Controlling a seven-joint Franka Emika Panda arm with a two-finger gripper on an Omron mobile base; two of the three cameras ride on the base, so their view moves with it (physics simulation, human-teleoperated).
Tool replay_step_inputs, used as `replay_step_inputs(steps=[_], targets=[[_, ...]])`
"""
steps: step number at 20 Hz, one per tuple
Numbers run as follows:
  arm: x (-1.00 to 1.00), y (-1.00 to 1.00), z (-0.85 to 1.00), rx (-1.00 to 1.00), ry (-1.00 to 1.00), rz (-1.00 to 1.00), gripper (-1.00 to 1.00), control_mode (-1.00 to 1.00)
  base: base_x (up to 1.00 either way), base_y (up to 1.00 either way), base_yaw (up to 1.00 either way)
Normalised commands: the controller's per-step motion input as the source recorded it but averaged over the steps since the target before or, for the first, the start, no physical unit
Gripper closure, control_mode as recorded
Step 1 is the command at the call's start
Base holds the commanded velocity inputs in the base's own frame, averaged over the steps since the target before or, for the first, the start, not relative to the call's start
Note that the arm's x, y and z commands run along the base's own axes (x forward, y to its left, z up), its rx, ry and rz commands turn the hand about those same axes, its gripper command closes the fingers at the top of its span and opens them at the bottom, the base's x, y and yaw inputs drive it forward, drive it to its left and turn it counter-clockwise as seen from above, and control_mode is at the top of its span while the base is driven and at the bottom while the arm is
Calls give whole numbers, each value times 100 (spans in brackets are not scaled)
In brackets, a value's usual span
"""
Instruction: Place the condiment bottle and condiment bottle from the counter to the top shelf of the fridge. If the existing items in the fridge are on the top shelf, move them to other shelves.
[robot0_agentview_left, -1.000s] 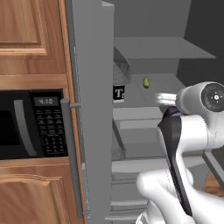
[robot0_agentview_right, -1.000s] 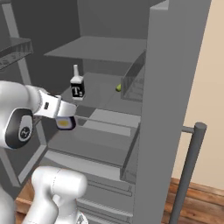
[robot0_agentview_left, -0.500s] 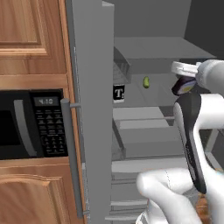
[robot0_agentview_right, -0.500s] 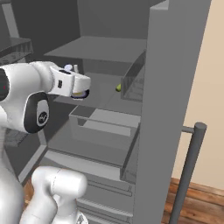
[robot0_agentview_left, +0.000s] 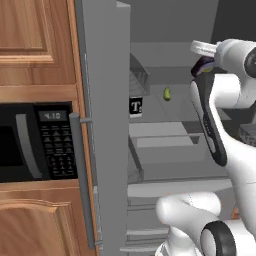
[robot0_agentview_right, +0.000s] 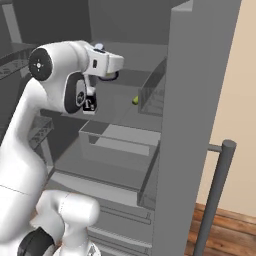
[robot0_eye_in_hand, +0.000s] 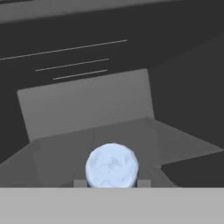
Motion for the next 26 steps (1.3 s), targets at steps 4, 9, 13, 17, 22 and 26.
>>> replay_step_inputs(steps=[4, 9, 13, 17, 22, 26], targets=[[100, -10, 1, 0, 0, 0, 100, -100, 0, 0, 0], [99, -3, 0, -2, 0, 0, 100, -100, 0, 0, 0], [99, 0, 0, -2, -1, 0, 100, -100, 0, 0, 0], [95, 0, 0, -1, -1, 0, 100, -100, 0, 0, 0], [74, -2, -1, -3, 2, 0, 100, -100, 0, 0, 0], [54, -2, -15, -7, 10, 0, 100, -100, 0, 0, 0]])
